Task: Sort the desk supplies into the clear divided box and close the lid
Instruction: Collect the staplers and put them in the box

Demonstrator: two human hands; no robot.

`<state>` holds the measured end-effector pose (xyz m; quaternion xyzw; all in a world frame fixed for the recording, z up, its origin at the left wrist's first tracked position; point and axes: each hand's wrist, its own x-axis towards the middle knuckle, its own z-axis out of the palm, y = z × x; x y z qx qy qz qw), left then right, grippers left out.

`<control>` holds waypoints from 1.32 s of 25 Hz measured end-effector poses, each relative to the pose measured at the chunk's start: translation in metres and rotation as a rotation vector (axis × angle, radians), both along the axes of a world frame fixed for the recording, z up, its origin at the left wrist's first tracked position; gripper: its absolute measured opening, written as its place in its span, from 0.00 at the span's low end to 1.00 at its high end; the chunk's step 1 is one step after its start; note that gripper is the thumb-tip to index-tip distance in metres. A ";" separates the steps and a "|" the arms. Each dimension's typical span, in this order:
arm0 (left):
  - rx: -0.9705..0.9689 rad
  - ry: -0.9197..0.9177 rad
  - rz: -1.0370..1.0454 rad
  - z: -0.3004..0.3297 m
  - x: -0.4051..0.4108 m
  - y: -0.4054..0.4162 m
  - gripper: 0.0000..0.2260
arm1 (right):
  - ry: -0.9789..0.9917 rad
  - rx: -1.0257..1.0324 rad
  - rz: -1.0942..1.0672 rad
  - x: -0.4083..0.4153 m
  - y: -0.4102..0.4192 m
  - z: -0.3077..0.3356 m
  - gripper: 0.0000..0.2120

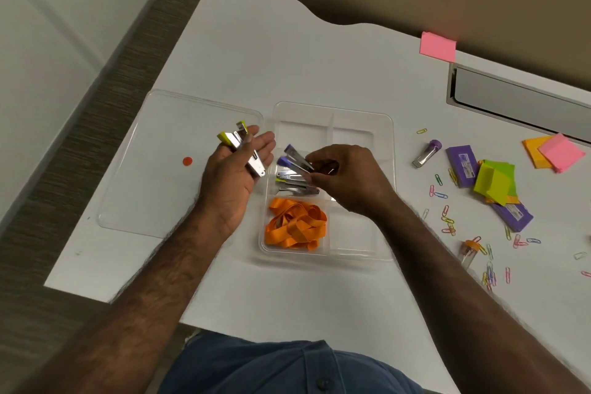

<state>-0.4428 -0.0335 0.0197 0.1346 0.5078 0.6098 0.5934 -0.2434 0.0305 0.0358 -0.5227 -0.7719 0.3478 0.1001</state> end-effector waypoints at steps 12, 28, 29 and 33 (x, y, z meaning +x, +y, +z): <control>0.006 -0.123 -0.096 0.008 -0.001 0.003 0.14 | -0.351 0.111 0.348 -0.012 0.004 -0.031 0.18; 0.218 1.288 -0.802 0.003 0.013 0.040 0.17 | 0.002 0.110 -0.023 0.005 0.000 0.005 0.16; 0.216 1.301 -0.831 0.003 0.013 0.043 0.17 | -0.020 0.109 -0.016 0.006 -0.001 0.003 0.17; 0.208 1.327 -0.871 -0.002 0.010 0.047 0.19 | -0.074 0.159 -0.091 0.006 -0.002 -0.004 0.14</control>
